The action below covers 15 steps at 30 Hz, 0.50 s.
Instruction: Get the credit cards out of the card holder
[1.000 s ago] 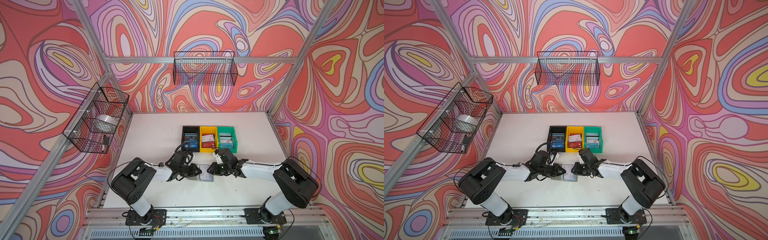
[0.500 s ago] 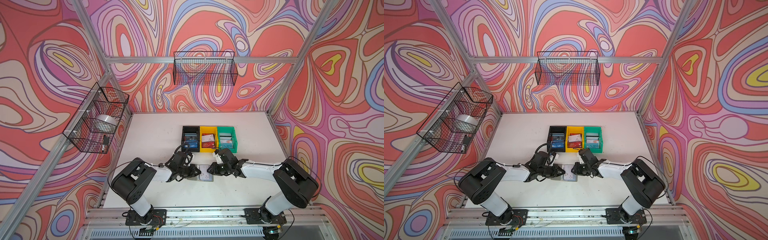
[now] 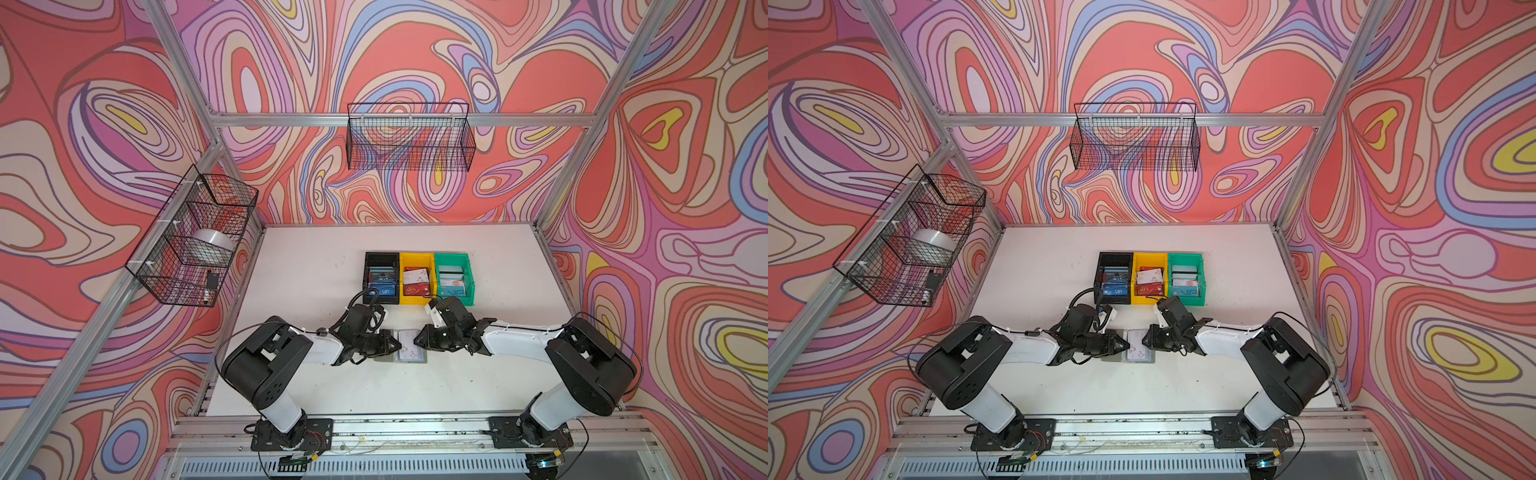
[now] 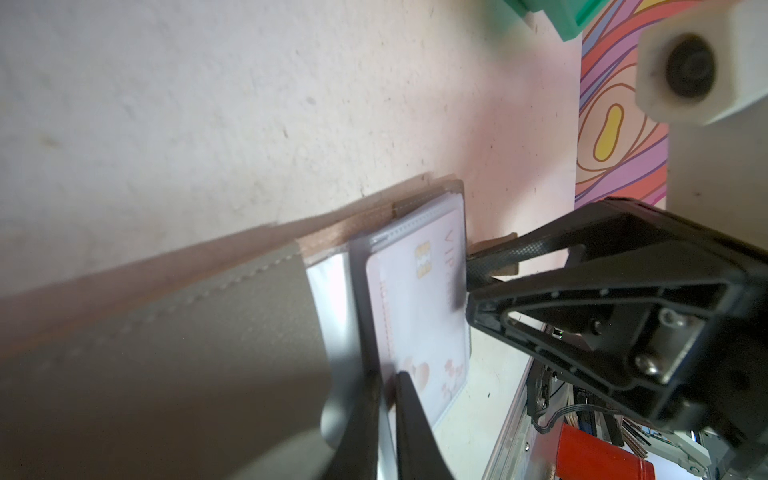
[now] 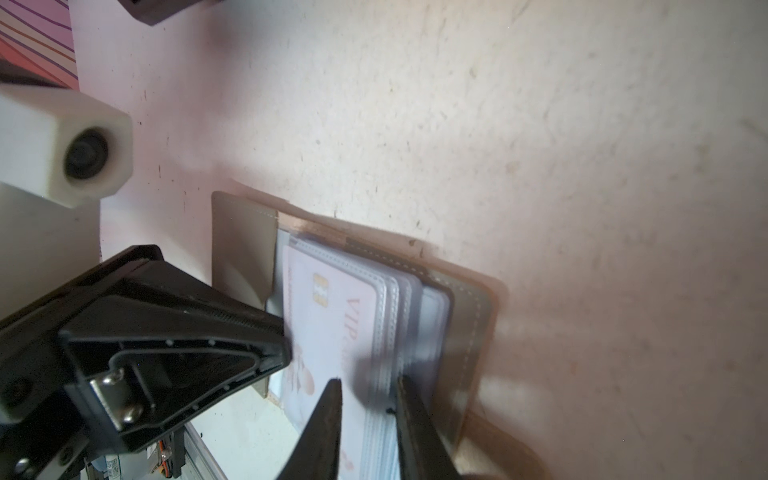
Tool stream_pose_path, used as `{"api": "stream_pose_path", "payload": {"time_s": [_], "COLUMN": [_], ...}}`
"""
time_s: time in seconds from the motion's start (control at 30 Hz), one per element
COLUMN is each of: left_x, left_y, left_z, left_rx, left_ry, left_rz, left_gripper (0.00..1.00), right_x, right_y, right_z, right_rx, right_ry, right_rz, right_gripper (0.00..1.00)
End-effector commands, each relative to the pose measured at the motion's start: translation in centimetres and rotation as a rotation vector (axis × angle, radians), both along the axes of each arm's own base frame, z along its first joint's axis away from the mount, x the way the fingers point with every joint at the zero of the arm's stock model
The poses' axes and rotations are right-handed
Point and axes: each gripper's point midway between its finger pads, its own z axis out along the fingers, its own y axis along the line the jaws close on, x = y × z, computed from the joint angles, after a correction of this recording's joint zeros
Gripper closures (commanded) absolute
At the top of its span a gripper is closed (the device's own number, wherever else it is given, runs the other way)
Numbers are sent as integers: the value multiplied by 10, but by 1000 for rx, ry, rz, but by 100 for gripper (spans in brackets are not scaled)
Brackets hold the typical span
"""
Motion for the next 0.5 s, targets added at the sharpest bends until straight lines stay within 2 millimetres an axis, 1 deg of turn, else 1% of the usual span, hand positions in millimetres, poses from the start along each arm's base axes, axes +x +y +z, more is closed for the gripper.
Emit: {"api": "stream_pose_path", "payload": {"time_s": [0.0,0.13,0.23,0.27,0.47], "left_x": [-5,-5,-7,3,5], "left_y": [7,8,12,6,2], "left_z": [-6,-1,-1,10,11], "left_rx": [38,52,72,58,49], "left_ry": [15,7,9,-19,-17], "left_rz": [11,4,1,0,-10], "left_gripper": [90,93,94,94,96], "right_x": [-8,-7,-7,-7,-7], "right_y": [-10,-11,-12,-12,-14], "right_z": [-14,-9,-4,-3,-3], "right_rx": [-43,-48,-54,-53,-57], "right_ry": [43,32,20,17,18], "right_rz": [-11,-11,-10,-9,-12], "right_gripper": [74,74,74,74,74]}}
